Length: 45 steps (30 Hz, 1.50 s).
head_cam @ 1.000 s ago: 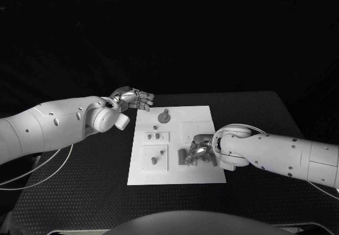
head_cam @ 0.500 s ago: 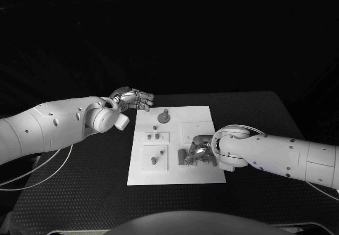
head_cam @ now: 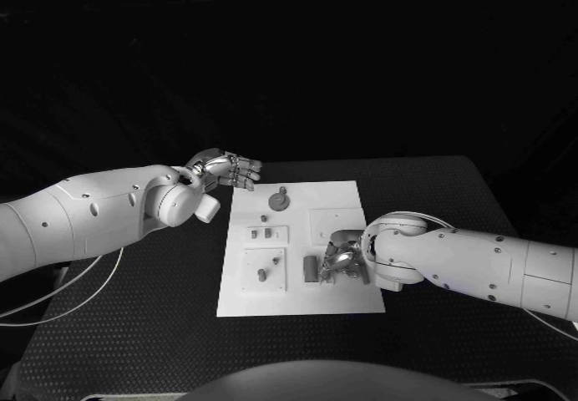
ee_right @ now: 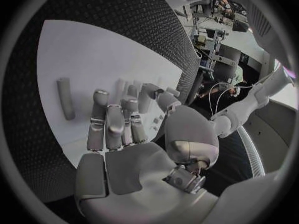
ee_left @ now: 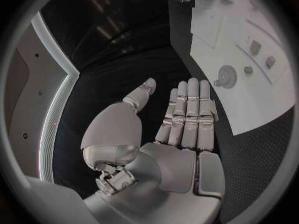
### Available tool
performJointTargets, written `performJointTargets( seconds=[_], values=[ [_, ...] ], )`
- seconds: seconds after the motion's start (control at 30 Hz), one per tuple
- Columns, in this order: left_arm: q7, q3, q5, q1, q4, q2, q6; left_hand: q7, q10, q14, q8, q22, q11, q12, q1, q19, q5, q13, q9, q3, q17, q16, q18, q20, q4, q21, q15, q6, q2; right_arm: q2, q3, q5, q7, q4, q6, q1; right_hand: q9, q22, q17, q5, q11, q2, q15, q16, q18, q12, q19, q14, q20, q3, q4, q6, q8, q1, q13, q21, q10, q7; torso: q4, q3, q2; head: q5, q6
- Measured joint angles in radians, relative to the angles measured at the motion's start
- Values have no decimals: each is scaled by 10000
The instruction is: Assemble the parts on the task board
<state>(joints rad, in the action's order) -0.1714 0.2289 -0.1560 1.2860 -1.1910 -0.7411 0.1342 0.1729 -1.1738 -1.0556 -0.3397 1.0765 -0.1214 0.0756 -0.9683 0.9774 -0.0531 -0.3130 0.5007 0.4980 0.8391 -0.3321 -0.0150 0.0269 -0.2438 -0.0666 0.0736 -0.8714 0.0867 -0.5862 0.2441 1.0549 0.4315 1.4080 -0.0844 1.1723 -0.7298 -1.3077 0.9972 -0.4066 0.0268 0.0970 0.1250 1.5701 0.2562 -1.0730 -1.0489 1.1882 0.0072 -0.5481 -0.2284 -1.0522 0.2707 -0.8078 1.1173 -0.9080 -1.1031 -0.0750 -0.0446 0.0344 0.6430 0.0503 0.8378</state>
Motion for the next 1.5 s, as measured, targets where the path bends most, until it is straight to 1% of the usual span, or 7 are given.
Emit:
performJointTargets(
  seconds=[0.7, 0.83, 0.9, 1.03, 1.17, 1.33, 1.5],
  values=[
    [11, 0, 0, 0, 2, 1, -3, 0, 0, 0, 0, 1, 0, 0, 0, 0, 0, -1, 0, 2, 8, 0, 0, 0, -2, 0, 0, 0, 0, -184, -2, 5, -10, 133, 286, -6, -5, 2, -40, 0, -19, 3, -9, -10, -1, 3, 1, -3, 1, 11, 124, -9, -13, 100, -6, 0, -17, 5, -2, 1, 0, -20, 12],
    [11, 0, 0, 0, 8, 0, -3, 0, 0, 0, 0, 2, 0, 0, 0, 0, 0, -1, 0, 2, 7, 0, 0, 0, -2, 0, 0, 0, 0, -585, -7, -47, -161, 375, 455, 7, 22, 2, -98, 0, -61, 76, -28, -39, -1, -204, -30, 14, -15, 12, 124, 137, -175, 28, 66, 0, -58, -138, -6, 0, -1, -21, -11],
    [11, 0, 0, 0, 8, -6, -3, 0, 0, 0, 0, 2, 0, 0, 0, 0, 0, -1, 0, 2, 7, 0, 0, 0, -2, 0, 0, 0, 0, -802, -21, -89, -253, 516, 548, 98, -15, 3, 25, 0, -90, 111, -84, -39, -4, -429, -106, 69, -34, 12, 124, 271, -176, -7, 238, 0, -85, -186, -8, 2, -4, -26, -23],
    [11, 0, 0, 0, 8, -12, -3, 0, 0, 0, 0, 2, 0, 0, 0, -37, 0, -1, 0, 2, 6, 0, 0, -37, -2, 0, 0, 0, 0, -1147, -199, -135, -387, 721, 705, 418, -88, 2, 47, 0, -90, 111, -101, -39, -5, -487, -106, 81, -34, 12, 124, 353, -176, -7, 302, 0, -85, -197, -12, 8, -4, -50, -60],
    [10, 0, 1, 0, -2, -12, -5, 0, 0, 0, 0, 2, 0, 0, 0, -37, 0, 8, 0, 2, 7, 0, 0, -37, -2, 0, 0, 0, 0, -1523, -228, -147, -410, 739, 756, 621, -165, 3, 82, 0, -90, 111, -111, -39, -7, -535, -106, 73, -34, 12, 182, 352, -165, -7, 331, 0, -85, -196, -16, 9, -5, -86, -104],
    [9, 0, 1, 0, -13, -27, -6, 0, 0, 0, 0, 2, 0, 0, 0, -37, 0, 7, 0, 2, 15, 0, 0, -37, -2, 0, 0, 0, 0, -1839, -221, -88, -263, 569, 657, 656, -312, 3, 163, 0, -91, -11, -54, -39, -6, -574, -106, 170, -34, 57, 300, 168, -6, 114, 338, 0, -87, -92, -17, 9, -5, -125, -184],
    [6, 0, 1, 0, -21, -44, -7, 0, 0, 0, 0, 3, 0, 0, 0, -37, 0, 7, 10, -24, 15, 0, 0, -37, 24, 0, 0, 0, 0, -2045, -196, 497, -57, 537, 562, 628, -431, 3, 208, 0, -57, -172, -47, -39, -7, -574, -106, 180, -34, 83, 492, 132, 52, 275, 337, 0, -55, -87, -13, 13, -1, -181, -211]
  ],
)
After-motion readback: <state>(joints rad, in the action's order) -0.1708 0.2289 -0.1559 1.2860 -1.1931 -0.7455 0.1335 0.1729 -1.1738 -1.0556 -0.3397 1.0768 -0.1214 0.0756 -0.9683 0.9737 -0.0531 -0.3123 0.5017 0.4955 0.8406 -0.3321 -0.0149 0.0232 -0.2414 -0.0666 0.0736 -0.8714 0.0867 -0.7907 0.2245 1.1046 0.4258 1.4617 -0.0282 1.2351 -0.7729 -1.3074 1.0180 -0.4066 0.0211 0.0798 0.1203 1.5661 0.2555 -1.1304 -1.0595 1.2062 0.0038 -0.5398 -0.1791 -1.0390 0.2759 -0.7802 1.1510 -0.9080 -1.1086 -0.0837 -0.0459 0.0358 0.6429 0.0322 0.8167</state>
